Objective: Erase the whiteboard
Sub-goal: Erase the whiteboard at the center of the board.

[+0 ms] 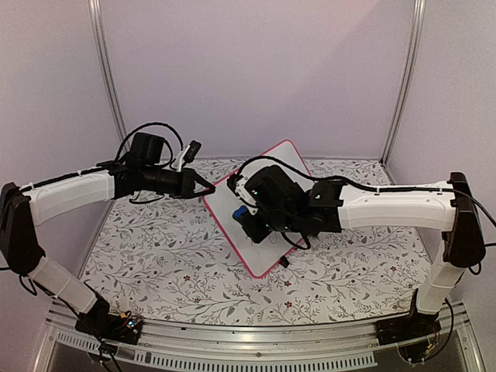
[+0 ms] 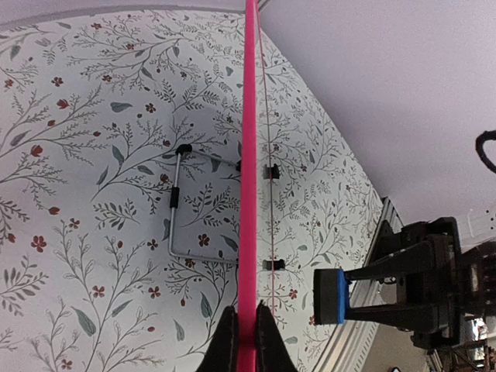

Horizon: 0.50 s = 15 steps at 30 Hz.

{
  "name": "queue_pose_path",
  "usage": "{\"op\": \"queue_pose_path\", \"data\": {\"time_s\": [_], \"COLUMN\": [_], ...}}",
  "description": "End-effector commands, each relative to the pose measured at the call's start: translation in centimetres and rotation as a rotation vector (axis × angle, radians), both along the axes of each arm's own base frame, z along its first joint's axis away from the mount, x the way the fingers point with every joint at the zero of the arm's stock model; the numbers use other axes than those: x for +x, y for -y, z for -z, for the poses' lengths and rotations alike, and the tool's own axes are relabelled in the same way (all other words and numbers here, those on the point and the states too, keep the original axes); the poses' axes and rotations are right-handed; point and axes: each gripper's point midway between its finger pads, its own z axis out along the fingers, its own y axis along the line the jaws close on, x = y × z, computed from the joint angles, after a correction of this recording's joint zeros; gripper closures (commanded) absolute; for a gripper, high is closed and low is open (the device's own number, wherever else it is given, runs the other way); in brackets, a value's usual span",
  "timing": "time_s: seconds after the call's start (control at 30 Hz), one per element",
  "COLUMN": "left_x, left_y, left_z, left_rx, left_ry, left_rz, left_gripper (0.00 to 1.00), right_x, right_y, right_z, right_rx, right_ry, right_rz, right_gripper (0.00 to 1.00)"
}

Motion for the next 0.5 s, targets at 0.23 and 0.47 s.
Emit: {"op": "queue_pose_path", "data": {"time_s": [0.23,0.47], "left_x": [-0.8,-1.0], "left_y": [0.4,0.5], "left_z": [-1.7,-2.1], "left_rx": [-0.018,-0.028], "left_ry": [0.075,0.079], "left_rz": [0.033,0.041], "left_gripper": [1.00,1.00], "right_x": [0.3,-1.3], "right_y": [0.8,2.9], "right_z": [6.0,8.8], "right_rx": [-0.060,-0.096], "right_ry": [-0.100,-0.187], "right_rz": [-0.010,0.013], "right_gripper": [1.00,1.00]}}
